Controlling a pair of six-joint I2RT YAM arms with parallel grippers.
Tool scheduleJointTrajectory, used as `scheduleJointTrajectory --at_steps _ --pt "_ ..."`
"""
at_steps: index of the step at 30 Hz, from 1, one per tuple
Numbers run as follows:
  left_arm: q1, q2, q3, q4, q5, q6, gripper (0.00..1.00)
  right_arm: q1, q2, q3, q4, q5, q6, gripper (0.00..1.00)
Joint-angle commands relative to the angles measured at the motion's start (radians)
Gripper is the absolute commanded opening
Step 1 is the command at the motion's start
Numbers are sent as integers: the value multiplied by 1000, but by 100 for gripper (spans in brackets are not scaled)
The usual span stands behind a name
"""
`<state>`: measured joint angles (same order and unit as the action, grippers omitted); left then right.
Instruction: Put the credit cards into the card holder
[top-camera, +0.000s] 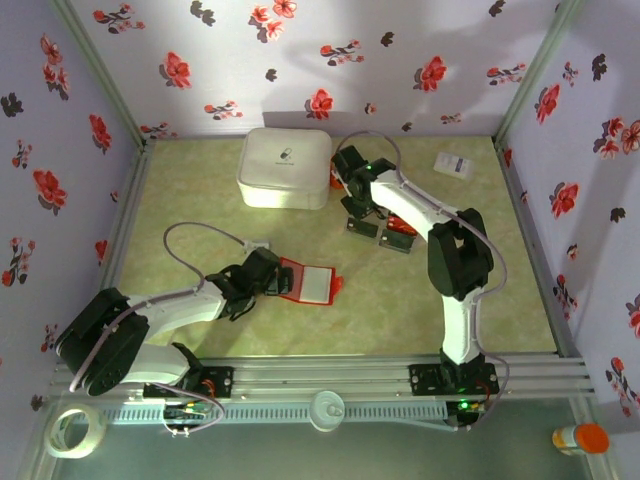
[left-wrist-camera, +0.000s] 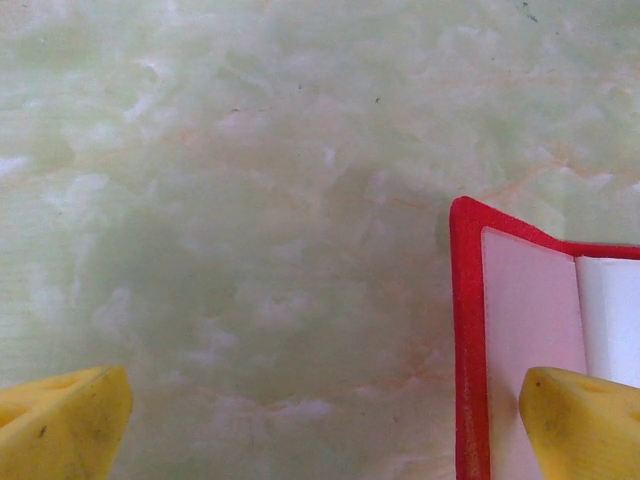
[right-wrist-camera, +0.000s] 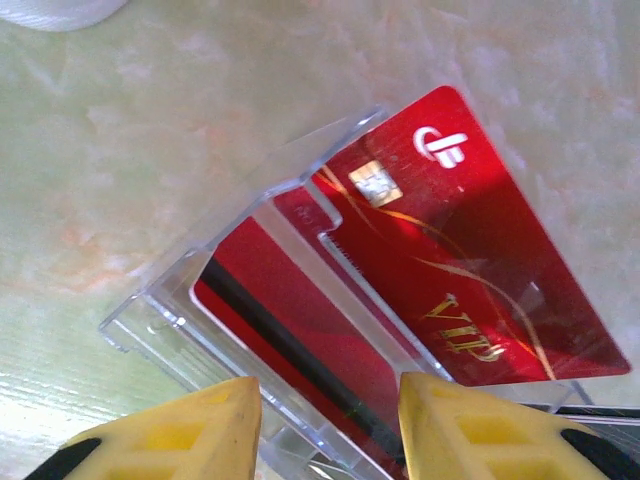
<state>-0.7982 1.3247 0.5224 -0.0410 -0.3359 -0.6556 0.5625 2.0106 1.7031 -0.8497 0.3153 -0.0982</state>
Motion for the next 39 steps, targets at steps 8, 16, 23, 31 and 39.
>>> scheduleJointTrajectory --at_steps 8,16,23,31,39 --pt "11 0 -13 24 9 -18 100 7 31 25 -19 41 -52 29" --pt "11 0 -14 24 12 -20 100 10 19 15 -7 24 -77 22" --pt "11 1 -12 26 12 -21 100 47 -14 -43 35 12 -183 13" --pt "11 -2 -9 24 17 -22 100 82 -53 -95 102 89 -247 5" --pt "11 -8 -12 23 19 -23 100 115 -146 -128 153 136 -292 0"
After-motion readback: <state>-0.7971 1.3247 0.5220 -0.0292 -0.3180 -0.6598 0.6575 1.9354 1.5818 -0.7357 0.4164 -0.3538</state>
